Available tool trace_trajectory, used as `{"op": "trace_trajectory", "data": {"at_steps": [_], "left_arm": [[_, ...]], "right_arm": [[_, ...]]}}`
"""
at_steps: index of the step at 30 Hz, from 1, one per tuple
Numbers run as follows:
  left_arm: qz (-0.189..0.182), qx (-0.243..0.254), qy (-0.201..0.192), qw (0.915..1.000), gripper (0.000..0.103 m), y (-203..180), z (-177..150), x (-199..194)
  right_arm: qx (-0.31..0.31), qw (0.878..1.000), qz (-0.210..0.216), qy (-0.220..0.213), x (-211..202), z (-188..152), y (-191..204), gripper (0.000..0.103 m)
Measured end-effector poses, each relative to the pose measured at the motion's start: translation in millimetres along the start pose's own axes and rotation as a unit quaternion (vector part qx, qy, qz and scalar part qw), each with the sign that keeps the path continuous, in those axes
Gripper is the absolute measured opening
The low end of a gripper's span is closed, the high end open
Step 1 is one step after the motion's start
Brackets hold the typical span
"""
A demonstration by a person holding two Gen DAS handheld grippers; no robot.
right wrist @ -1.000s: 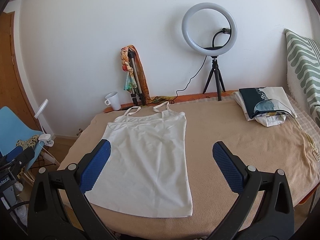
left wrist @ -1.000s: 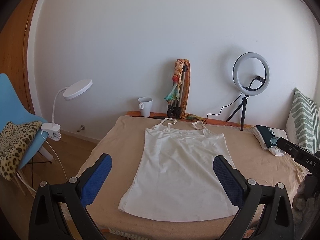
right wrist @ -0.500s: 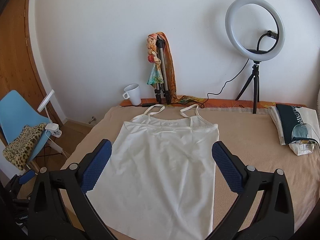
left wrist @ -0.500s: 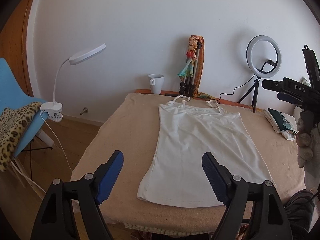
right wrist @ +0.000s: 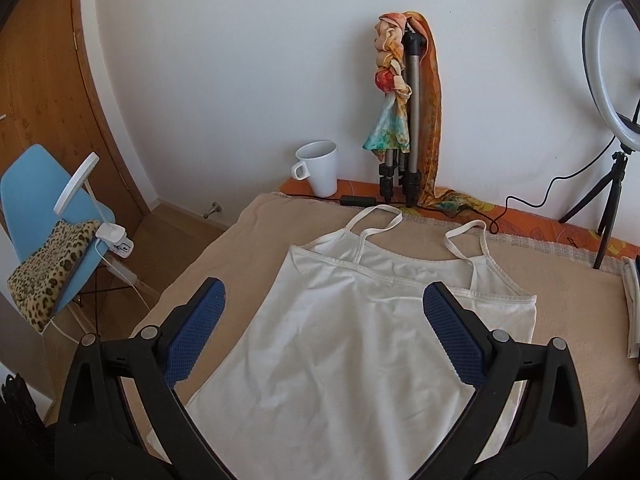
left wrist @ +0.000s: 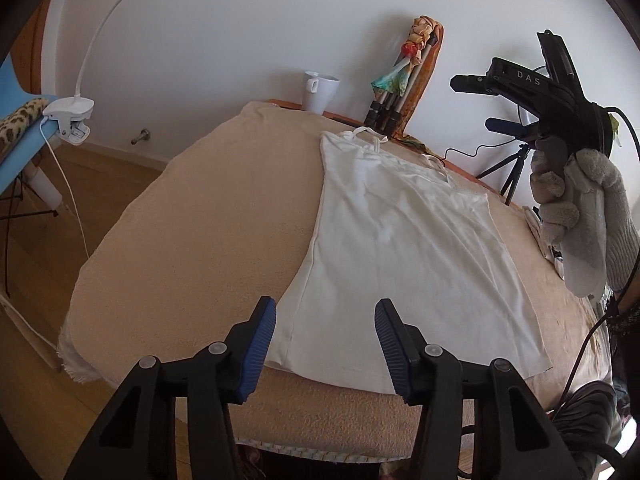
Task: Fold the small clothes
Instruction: 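Lower both grippers onto one side edge of the tank top and close them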
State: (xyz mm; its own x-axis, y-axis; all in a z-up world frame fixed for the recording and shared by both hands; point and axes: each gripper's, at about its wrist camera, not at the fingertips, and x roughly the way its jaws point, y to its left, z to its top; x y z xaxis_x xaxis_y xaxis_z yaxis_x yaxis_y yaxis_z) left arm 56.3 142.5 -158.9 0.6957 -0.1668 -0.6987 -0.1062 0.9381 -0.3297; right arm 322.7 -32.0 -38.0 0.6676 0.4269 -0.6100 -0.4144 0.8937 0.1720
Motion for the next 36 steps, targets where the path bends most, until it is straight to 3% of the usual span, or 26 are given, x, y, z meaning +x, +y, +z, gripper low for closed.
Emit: {"op": "trace_trajectory", "data": {"at_steps": [7,15,19,25,32,36], "left_arm": [[-0.001,-0.023,0.033,0.9992,0.048,18.1,-7.1,19.5],[0.001,-0.028,0.044,0.9986,0.045,25.0,-8.3,27.1],[-0.008,-0.033,0.049,0.9982,0.045,25.1,-7.9,30.0],[-0.014,-0.021,0.058,0.998,0.035,20.6,-9.1,34.2],[-0.024,-0.007,0.056,0.9981,0.013,13.0,-9.9,35.7],[-0.03,-0.009,0.053,0.9981,0.008,11.0,-10.5,34.6]], "right_arm": [[0.022,0.996,0.042,0.074,80.6,13.5,6.9,0.085],[0.027,0.986,0.077,0.146,163.6,20.9,25.2,0.069],[0.026,0.982,0.07,0.174,198.3,22.3,31.1,0.06],[0.025,0.977,0.053,0.205,236.9,21.6,38.0,0.052],[0.013,0.975,0.025,0.218,262.1,29.0,46.3,0.048],[-0.002,0.972,-0.004,0.233,277.7,29.5,50.8,0.043]]}}
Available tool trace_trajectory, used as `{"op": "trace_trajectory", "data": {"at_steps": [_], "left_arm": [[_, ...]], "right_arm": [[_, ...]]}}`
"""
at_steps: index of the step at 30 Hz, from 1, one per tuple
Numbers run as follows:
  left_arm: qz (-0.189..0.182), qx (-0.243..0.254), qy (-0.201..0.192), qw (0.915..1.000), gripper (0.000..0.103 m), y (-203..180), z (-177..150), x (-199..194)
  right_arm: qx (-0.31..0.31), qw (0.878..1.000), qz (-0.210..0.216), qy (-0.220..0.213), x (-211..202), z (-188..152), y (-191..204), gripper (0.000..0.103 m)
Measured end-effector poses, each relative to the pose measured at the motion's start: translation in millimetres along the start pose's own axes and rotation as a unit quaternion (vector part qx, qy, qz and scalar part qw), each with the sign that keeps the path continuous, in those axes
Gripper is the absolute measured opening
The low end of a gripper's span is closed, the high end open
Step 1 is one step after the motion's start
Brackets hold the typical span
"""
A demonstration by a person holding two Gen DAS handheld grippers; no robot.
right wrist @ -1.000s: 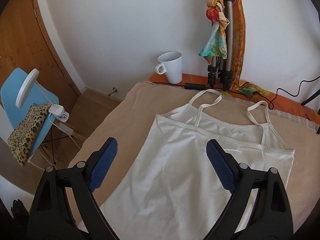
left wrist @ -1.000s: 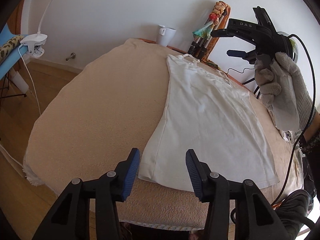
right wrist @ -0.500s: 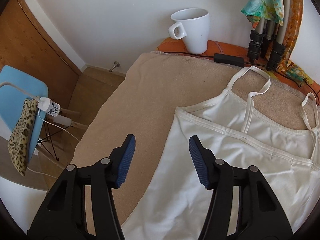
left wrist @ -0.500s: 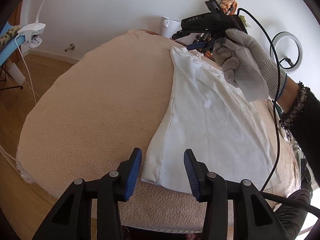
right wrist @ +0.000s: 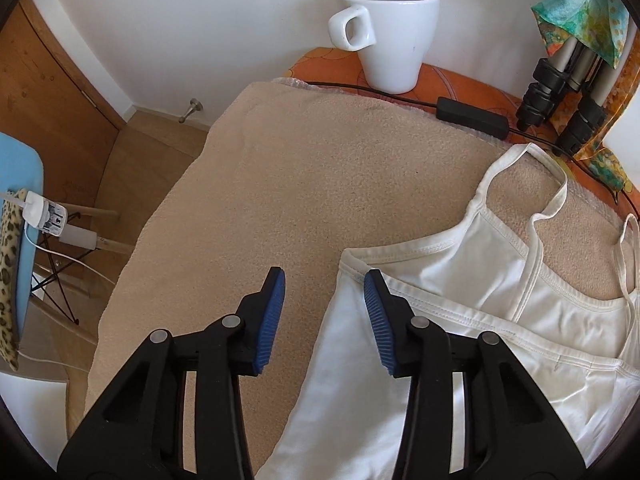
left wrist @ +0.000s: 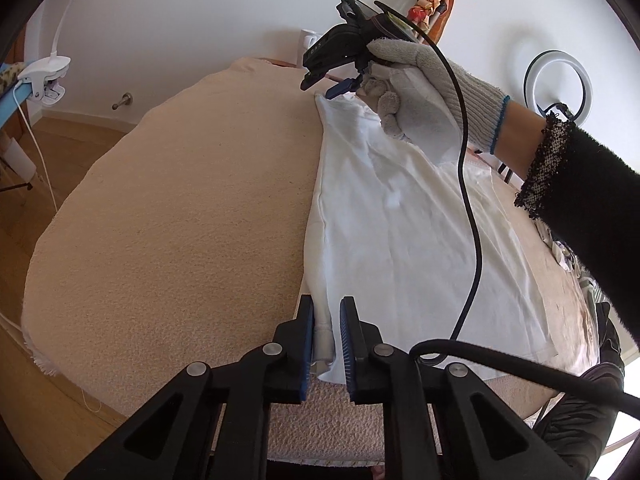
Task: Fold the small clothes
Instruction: 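Lower both grippers onto one side edge of the tank top and close them, then fold the gripped side edge inward toward the tank top's center with both grippers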
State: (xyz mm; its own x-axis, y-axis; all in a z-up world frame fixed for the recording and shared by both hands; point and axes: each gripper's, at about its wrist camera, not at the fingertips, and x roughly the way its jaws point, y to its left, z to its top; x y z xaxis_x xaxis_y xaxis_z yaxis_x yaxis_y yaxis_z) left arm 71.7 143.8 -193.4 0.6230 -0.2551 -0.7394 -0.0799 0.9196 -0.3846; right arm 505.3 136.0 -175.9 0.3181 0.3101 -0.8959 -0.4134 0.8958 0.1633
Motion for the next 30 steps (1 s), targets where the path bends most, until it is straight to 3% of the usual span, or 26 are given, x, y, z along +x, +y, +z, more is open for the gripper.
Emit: {"op": "trace_trajectory", "data": {"at_steps": [6,10,19,30], "left_arm": [[-0.003,0.004,-0.01,0.9999,0.003,-5.1,1.8,-5.1],[-0.005,0.011,-0.016,0.9998,0.002,-10.0,0.9,-9.6],[-0.012,0.039,-0.031,0.9987,0.002,-30.3,4.1,-18.2],[-0.037,0.095,-0.034,0.9942,0.002,-69.8,-1.8,-23.5]], "right_arm": [[-0.022,0.999,-0.037,0.012,14.7,3.8,5.8,0.032],[-0.042,0.997,-0.064,0.01,15.2,3.5,7.5,0.013],[-0.009,1.0,-0.02,-0.011,-9.0,-4.7,-24.5,0.008],[0.046,0.996,0.034,-0.069,-71.5,-31.1,-82.5,0.008]]}}
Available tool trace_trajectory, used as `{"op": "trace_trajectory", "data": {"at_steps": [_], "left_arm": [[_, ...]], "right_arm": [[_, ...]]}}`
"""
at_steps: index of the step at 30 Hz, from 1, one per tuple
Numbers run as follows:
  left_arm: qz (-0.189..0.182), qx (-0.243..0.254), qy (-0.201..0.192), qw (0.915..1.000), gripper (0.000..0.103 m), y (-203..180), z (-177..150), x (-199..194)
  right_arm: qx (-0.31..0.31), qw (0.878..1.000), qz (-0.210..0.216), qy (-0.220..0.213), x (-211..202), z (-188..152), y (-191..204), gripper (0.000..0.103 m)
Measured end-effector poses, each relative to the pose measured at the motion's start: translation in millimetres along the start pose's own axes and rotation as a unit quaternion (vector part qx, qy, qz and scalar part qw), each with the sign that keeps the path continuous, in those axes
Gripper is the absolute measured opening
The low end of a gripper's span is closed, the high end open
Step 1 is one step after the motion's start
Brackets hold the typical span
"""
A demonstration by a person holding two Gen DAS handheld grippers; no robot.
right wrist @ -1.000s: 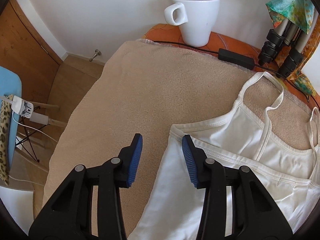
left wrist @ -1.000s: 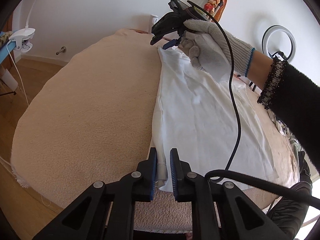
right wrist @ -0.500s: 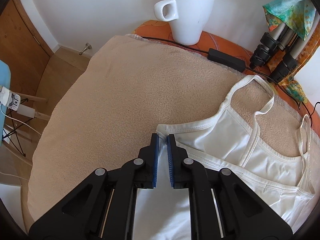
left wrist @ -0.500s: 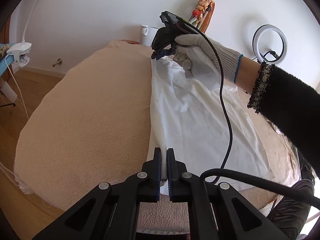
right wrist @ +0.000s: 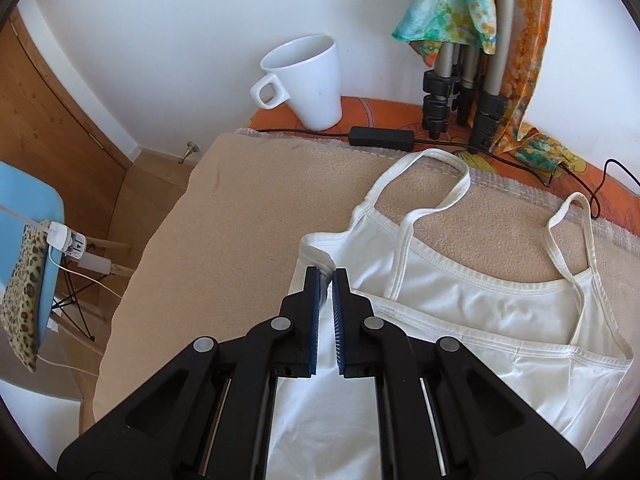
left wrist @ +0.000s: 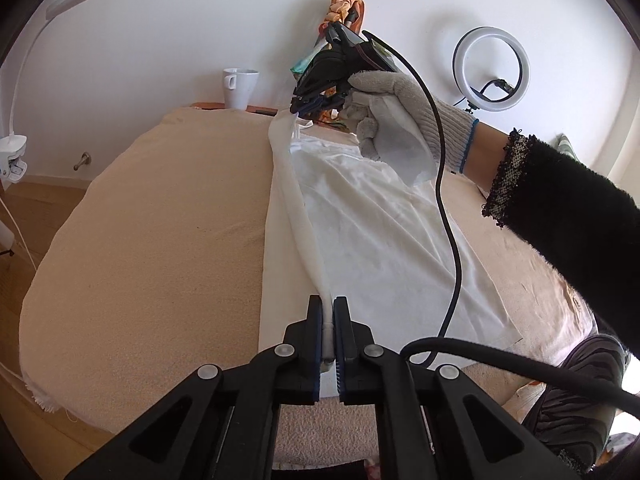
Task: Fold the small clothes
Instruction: 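Fold the gripped side edge inward toward the tank top's center with both grippers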
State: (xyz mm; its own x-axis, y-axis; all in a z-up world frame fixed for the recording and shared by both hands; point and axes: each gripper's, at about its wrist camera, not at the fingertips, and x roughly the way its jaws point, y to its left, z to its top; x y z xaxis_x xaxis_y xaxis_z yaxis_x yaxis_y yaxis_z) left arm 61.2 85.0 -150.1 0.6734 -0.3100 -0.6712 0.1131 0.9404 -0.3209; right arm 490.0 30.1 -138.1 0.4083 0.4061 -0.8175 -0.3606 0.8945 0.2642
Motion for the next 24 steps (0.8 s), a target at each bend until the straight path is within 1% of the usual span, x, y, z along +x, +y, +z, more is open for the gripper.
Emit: {"op": "trace_trajectory", "data": {"at_steps": [3,6,10,13,15,16,17,19,20,22,24], "left_arm": [[-0.007,0.013,0.009,0.9998,0.002,-11.8,0.6,6.5],[-0.006,0.032,0.015,0.9994,0.002,-25.8,-0.5,12.7],[0.006,0.06,0.032,0.9977,0.002,-39.4,-4.6,25.6],[-0.003,0.064,0.047,0.9969,0.002,-46.9,-6.7,34.0],[-0.005,0.073,0.053,0.9959,0.006,-52.7,-8.8,34.8],[-0.003,0.077,0.05,0.9957,0.013,-54.3,-10.3,33.0],[-0.001,0.08,0.047,0.9957,0.017,-55.5,-9.7,31.3],[0.002,0.08,0.039,0.9961,0.017,-53.8,-8.6,27.3],[0.005,0.077,0.036,0.9964,0.018,-52.2,-7.6,26.3],[0.025,0.067,0.028,0.9971,0.018,-45.8,-7.0,24.5],[0.048,0.049,0.027,0.9973,0.018,-35.4,-4.9,25.9]], "right_arm": [[0.013,1.0,-0.004,-0.011,-14.5,-8.4,-20.9,0.008],[0.023,0.999,-0.016,-0.018,-24.4,-18.6,-42.1,0.008],[0.035,0.999,-0.029,-0.012,-22.1,-27.1,-64.4,0.008],[0.041,0.998,-0.036,-0.013,-19.9,-33.4,-74.0,0.007],[0.05,0.998,-0.041,-0.015,-16.0,-32.9,-77.8,0.007],[0.053,0.998,-0.041,-0.013,-13.7,-33.1,-79.7,0.007],[0.053,0.998,-0.042,-0.01,-10.5,-33.1,-80.7,0.007],[0.047,0.997,-0.064,-0.01,-7.4,-34.1,-82.1,0.006],[0.046,0.997,-0.067,-0.01,-6.5,-33.8,-83.4,0.006],[0.054,0.996,-0.065,-0.013,-7.6,-32.4,-88.6,0.006],[0.059,0.997,-0.043,-0.011,-9.3,-31.0,-92.6,0.006]]}}
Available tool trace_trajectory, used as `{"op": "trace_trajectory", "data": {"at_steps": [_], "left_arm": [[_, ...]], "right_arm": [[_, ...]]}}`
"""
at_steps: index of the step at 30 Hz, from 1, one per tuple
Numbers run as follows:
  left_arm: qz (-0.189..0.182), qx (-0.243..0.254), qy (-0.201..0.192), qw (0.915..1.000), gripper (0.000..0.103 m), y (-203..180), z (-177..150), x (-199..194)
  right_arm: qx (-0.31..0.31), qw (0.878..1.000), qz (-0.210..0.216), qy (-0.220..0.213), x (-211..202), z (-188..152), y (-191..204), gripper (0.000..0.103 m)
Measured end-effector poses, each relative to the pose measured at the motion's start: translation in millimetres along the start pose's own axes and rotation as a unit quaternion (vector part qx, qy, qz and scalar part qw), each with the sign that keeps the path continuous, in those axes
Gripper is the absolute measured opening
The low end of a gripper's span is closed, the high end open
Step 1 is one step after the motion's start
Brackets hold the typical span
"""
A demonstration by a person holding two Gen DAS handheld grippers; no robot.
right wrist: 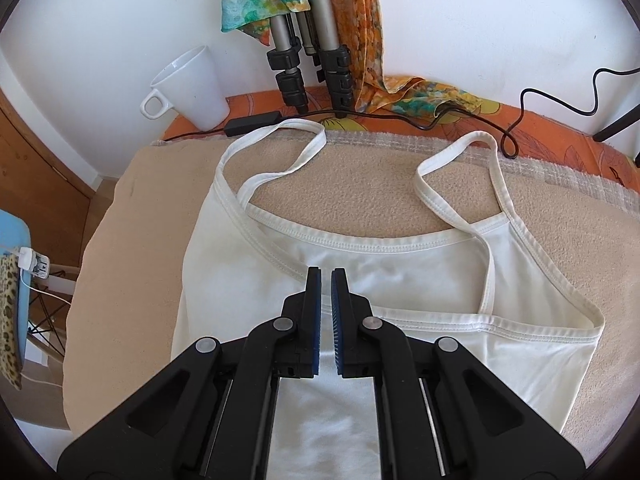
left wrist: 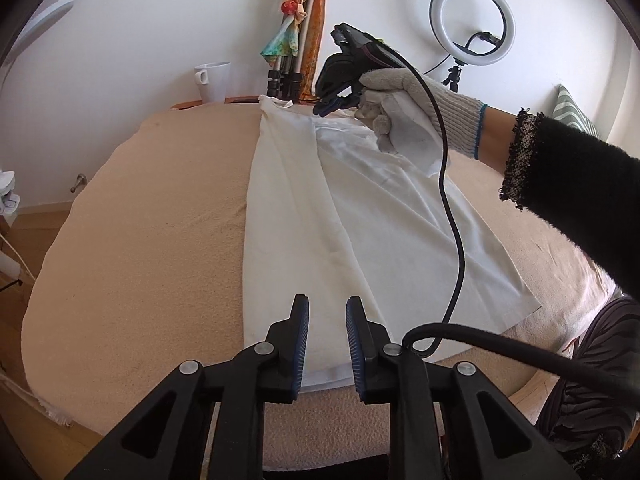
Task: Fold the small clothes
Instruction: 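Fold the gripped side edge inward toward the tank top's center with both grippers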
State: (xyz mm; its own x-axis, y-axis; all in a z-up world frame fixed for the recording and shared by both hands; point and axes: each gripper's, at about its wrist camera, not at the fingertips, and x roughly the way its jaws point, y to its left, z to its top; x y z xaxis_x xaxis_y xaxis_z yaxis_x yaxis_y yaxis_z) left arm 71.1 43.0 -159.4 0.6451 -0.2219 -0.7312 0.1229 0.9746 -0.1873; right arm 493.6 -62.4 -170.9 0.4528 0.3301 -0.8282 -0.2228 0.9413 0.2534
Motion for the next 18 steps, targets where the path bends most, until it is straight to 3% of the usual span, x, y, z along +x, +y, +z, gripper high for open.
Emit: {"op": "trace_trajectory", "data": {"at_steps": [3,5,6,7,10,13,18], "left_arm": [[0.022,-0.044,0.004,0.9988,0.023,21.6,-0.1,4.6],[0.025,-0.075,0.009,0.9968,0.03,36.1,-1.0,9.1],[0.024,-0.088,0.015,0.9957,0.03,42.1,-1.7,12.3],[0.025,-0.097,0.02,0.9947,0.03,46.3,-2.8,15.3],[0.025,-0.105,0.036,0.9935,0.031,51.2,-6.0,24.6],[0.002,-0.117,0.048,0.992,0.031,56.0,-8.0,31.3],[-0.005,-0.112,0.046,0.9927,0.028,52.0,-6.7,34.6]], "right_arm": [[-0.017,1.0,-0.009,-0.016,-7.9,3.3,2.4,0.008],[-0.033,0.999,0.018,-0.027,-15.1,7.6,7.5,0.031],[-0.038,0.998,0.03,-0.03,-17.3,9.9,10.5,0.055],[-0.043,0.998,0.036,-0.039,-19.4,12.7,14.3,0.062],[-0.07,0.996,0.037,-0.045,-15.1,22.2,29.4,0.062],[-0.081,0.995,0.037,-0.034,1.7,32.4,36.7,0.062],[-0.086,0.994,0.059,-0.02,26.7,37.1,36.2,0.062]]}}
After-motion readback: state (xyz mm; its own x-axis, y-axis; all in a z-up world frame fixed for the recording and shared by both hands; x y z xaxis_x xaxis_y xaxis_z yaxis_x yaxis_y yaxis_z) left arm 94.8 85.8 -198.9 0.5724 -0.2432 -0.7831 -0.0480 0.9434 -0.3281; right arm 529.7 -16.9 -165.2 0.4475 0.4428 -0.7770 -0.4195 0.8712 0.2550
